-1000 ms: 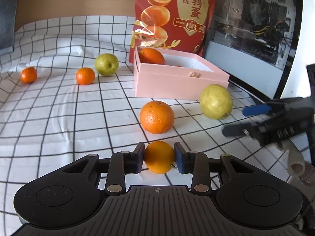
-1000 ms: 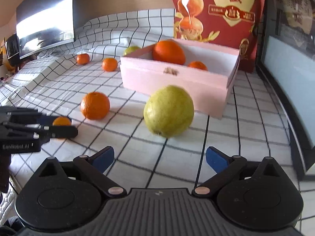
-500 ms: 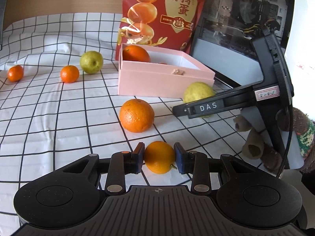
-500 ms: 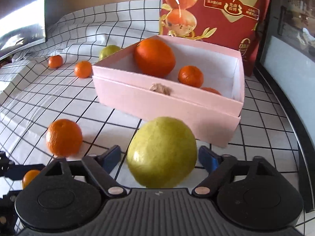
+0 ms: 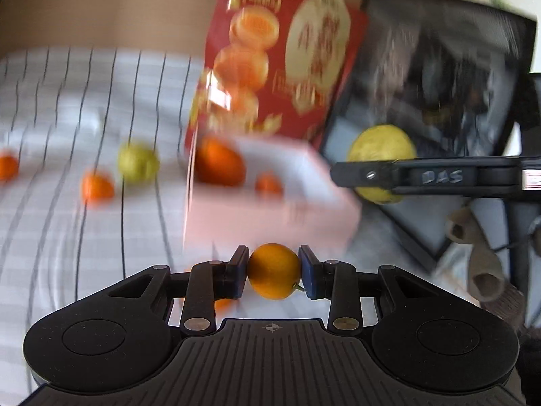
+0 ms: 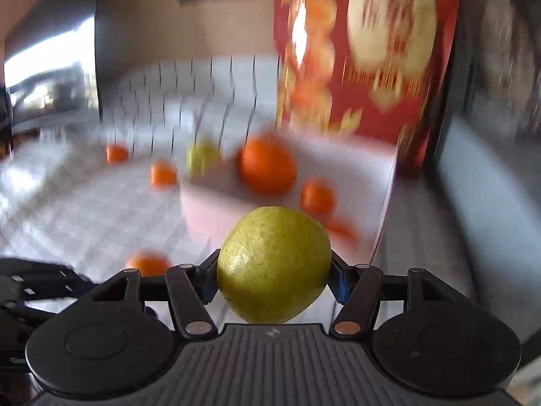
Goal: Organize fruits
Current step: 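Lower the pear into the pink box with the right tool while the left tool drops the tangerine in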
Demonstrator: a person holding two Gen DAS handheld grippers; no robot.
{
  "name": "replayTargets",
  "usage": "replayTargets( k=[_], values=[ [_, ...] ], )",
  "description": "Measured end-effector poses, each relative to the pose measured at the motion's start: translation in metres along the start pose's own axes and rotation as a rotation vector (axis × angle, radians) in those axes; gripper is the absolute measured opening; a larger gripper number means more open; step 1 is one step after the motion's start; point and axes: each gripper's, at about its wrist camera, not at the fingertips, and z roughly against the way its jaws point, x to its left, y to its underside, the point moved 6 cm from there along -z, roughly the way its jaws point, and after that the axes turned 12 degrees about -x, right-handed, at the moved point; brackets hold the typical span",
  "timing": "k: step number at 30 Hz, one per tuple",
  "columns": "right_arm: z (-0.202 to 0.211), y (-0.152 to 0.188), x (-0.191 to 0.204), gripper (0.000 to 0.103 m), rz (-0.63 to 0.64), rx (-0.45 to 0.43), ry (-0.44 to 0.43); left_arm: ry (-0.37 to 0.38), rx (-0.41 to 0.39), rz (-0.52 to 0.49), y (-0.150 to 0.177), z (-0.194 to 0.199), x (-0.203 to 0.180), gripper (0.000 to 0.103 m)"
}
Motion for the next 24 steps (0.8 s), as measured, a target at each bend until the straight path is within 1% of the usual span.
replayTargets(
  k=[2,5,7,8,10,12,14,16,18,19,21,22,24],
  values=[
    [0.007,-0.041,-0.005,0.062,-0.006,-0.06,0.016,0.006,-0.039,0.019,-0.034,-0.011,-0.006,0.037],
    [0.006,-0.094,-0.014,0.062,-0.024,-0.106,0.057,0.007,-0.072,0.043,-0.074,-0.033,-0.013,0.037],
    [0.0,-0.119,-0.018,0.062,-0.004,-0.125,0.101,0.002,-0.08,0.048,-0.09,-0.05,-0.015,0.037],
    [-0.005,-0.129,-0.02,0.062,0.009,-0.128,0.13,0.003,-0.075,0.052,-0.094,-0.059,-0.015,0.037],
    [-0.014,-0.141,-0.022,0.062,0.016,-0.121,0.157,0.001,-0.052,0.058,-0.095,-0.08,-0.011,0.037],
    [-0.023,-0.147,-0.027,0.062,0.011,-0.113,0.173,-0.009,-0.006,0.046,-0.086,-0.103,-0.007,0.037],
    [-0.032,-0.146,-0.033,0.062,-0.012,-0.098,0.175,-0.024,0.052,0.043,-0.069,-0.124,0.0,0.037],
    [-0.039,-0.142,-0.041,0.062,-0.043,-0.073,0.17,-0.023,0.121,0.045,-0.049,-0.142,0.005,0.037],
    [-0.046,-0.134,-0.05,0.062,-0.085,-0.037,0.163,-0.042,0.192,0.035,-0.029,-0.156,0.009,0.037],
    [-0.048,-0.13,-0.055,0.062,-0.104,-0.021,0.162,-0.056,0.215,0.025,-0.022,-0.16,0.01,0.037],
    [-0.05,-0.122,-0.063,0.062,-0.123,-0.002,0.172,-0.067,0.221,0.023,-0.016,-0.162,0.013,0.037],
    [-0.051,-0.118,-0.067,0.062,-0.125,0.004,0.18,-0.064,0.206,0.038,-0.017,-0.16,0.014,0.037],
    [-0.055,-0.112,-0.075,0.062,-0.133,0.019,0.192,-0.036,0.146,0.091,-0.027,-0.151,0.019,0.037]
  ],
)
